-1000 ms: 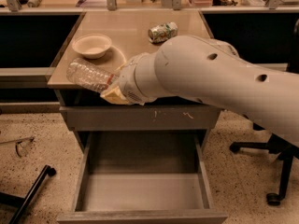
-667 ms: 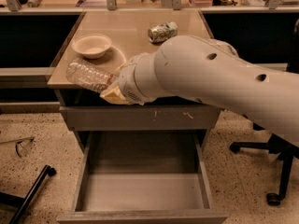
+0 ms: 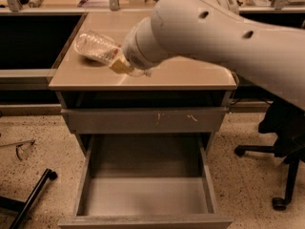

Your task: Pick water bottle from middle drawer and place on counter

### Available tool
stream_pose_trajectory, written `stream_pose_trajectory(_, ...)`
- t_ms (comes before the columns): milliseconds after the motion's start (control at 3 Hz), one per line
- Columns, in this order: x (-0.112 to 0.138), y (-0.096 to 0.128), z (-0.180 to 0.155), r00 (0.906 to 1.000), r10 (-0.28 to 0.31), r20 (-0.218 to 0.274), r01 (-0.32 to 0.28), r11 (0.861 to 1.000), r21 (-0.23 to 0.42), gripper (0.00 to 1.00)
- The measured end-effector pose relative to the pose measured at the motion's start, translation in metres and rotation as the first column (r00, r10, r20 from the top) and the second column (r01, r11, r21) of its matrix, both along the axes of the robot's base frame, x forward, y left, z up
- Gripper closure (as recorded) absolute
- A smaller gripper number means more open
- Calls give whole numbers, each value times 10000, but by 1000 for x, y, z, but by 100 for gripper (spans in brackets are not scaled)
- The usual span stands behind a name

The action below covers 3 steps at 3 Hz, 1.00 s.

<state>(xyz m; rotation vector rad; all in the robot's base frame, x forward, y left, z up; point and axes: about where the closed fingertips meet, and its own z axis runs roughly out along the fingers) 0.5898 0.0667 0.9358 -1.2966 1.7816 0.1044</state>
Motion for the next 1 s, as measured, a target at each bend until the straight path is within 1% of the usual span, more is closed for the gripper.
stream_pose_trajectory(333,55,-28,10,9971,-754,102,756,9968,-242,100)
stream_pose_trajectory(667,58,-30,10,9961,-872,152,877,9957,-305,100)
stream_pose_trajectory(1000,90,-36,3,9901,-1400,118,1404,9884,-576,100)
